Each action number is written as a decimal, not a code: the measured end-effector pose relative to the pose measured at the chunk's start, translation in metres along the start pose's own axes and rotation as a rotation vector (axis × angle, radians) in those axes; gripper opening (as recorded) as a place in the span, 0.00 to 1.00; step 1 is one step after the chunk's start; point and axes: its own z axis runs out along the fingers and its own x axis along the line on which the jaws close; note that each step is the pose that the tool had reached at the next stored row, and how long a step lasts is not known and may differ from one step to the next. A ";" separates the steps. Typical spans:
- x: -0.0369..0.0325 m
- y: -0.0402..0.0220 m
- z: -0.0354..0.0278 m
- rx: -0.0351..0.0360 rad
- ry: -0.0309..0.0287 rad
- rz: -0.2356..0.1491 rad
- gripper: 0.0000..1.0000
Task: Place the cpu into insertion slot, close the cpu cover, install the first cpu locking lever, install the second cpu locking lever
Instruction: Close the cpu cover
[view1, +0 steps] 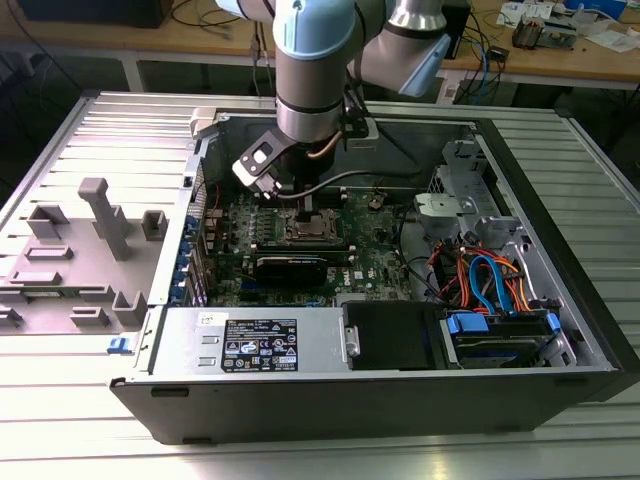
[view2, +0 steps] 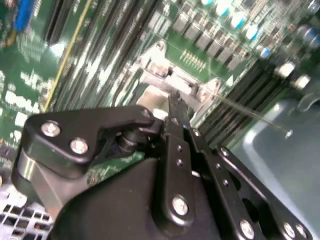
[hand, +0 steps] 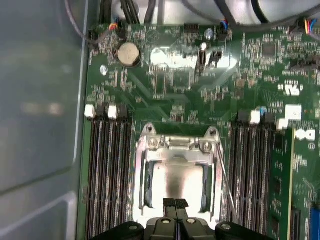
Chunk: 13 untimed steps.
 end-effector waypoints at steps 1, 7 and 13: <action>-0.0001 0.0018 0.0000 -0.0001 0.0000 0.000 0.11; -0.0004 0.0057 0.0000 -0.0001 0.0000 0.000 0.11; -0.0004 0.0058 0.0000 -0.0001 0.0000 0.000 0.11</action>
